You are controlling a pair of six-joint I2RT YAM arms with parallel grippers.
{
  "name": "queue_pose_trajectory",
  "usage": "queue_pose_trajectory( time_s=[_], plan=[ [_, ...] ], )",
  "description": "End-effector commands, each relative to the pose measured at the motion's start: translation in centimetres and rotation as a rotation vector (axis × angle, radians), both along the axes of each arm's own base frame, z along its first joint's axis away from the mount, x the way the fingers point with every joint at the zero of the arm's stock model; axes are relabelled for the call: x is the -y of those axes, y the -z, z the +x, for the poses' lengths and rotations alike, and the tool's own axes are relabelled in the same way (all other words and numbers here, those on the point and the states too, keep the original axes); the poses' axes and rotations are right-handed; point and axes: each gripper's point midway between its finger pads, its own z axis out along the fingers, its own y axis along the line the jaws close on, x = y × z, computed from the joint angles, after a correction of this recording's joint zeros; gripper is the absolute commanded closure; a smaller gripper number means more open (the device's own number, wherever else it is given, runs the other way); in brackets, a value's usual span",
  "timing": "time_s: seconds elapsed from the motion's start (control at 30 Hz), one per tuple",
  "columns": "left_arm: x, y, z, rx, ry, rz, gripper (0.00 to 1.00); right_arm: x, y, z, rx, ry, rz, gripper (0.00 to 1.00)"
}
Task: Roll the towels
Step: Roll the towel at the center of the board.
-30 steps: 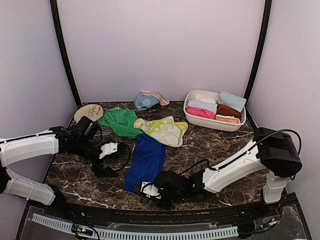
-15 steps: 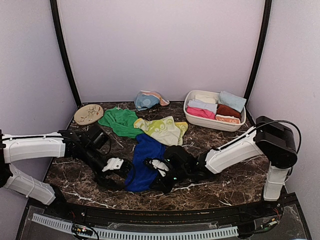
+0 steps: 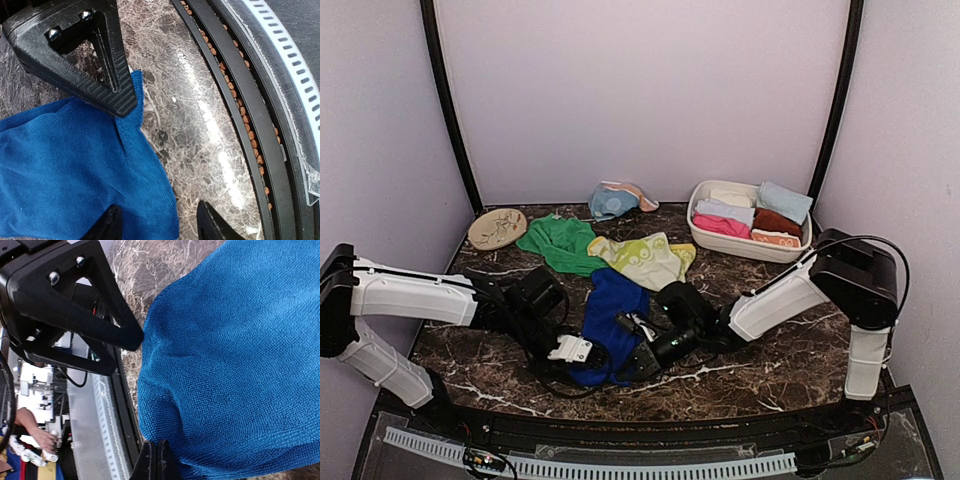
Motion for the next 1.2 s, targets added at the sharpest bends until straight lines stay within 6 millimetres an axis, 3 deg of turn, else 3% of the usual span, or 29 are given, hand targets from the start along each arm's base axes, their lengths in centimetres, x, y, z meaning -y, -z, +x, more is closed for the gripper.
queue_pose_trajectory(
  time_s=[0.0,0.23,0.47,0.6,0.7,0.8,0.83,0.9,0.93,1.03,1.17],
  plan=[
    [0.1,1.1,-0.6,-0.012,0.000,0.025,0.48,-0.3,-0.6,-0.1,-0.083,-0.001,0.043,1.00],
    [-0.5,2.4,-1.4,-0.059,-0.023,0.067,0.45,0.1,-0.4,0.3,-0.104,0.025,0.051,1.00],
    [-0.4,3.6,0.6,0.014,-0.115,0.082,0.47,0.2,-0.7,0.6,-0.112,0.042,0.070,1.00],
    [-0.4,3.8,1.0,0.018,-0.131,0.092,0.61,0.4,-0.9,1.0,-0.084,0.053,0.068,1.00],
    [-0.4,3.9,1.3,0.009,-0.151,0.106,0.80,1.0,-0.4,1.3,-0.046,0.063,0.033,1.00],
    [-0.5,3.3,0.6,-0.067,-0.146,0.101,1.00,2.0,0.0,2.3,0.070,0.102,-0.008,0.90],
    [-0.5,2.9,0.2,-0.108,-0.141,0.097,1.00,2.4,-0.3,2.9,0.138,0.116,-0.009,0.87],
    [-0.5,2.1,-0.3,-0.193,-0.146,0.085,1.00,3.6,-1.0,4.0,0.298,0.162,-0.015,0.63],
    [-0.5,1.6,-0.3,-0.235,-0.157,0.073,1.00,4.3,-1.8,4.9,0.417,0.206,-0.020,0.55],
    [-0.3,0.4,-0.2,-0.347,-0.182,0.042,1.00,6.0,-4.7,5.6,0.696,0.263,-0.003,0.45],
    [-0.6,0.1,-0.5,-0.461,-0.193,0.076,1.00,6.8,-6.1,5.2,0.901,0.226,-0.050,0.37]
  ],
)
